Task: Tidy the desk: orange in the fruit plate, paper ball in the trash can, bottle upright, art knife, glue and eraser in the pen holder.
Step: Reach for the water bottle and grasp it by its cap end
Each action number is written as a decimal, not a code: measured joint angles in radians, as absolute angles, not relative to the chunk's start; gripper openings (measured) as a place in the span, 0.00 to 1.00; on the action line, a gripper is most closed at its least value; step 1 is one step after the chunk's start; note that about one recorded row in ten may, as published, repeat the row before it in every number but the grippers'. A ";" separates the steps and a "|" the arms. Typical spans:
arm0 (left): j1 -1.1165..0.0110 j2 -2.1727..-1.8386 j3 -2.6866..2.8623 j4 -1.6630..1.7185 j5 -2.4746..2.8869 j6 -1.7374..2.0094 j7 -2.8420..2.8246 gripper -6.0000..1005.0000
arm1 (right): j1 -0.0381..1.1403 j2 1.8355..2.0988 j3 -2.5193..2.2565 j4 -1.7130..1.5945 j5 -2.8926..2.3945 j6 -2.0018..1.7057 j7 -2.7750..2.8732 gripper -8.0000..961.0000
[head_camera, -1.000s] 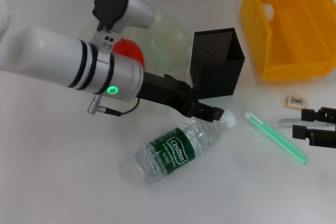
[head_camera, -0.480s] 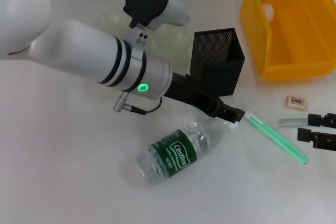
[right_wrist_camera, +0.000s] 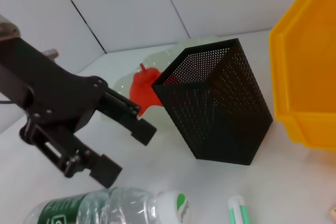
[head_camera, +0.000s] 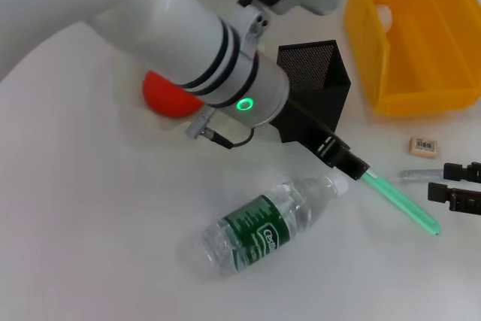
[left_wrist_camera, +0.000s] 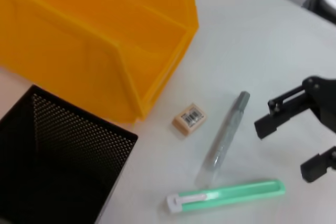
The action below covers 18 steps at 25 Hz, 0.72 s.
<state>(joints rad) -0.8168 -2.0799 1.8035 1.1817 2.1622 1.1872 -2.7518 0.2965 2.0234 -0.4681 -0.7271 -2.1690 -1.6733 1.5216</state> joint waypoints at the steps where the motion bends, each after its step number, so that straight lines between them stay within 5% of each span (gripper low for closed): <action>1: -0.835 -2.080 1.814 1.186 2.182 1.201 -2.776 0.80 | 0.296 2.023 -0.468 -0.727 -2.169 -1.673 1.522 0.76; 18: -0.890 -2.082 1.915 1.042 2.252 1.126 -2.859 0.80 | 0.338 2.028 -0.475 -0.725 -2.160 -1.689 1.516 0.76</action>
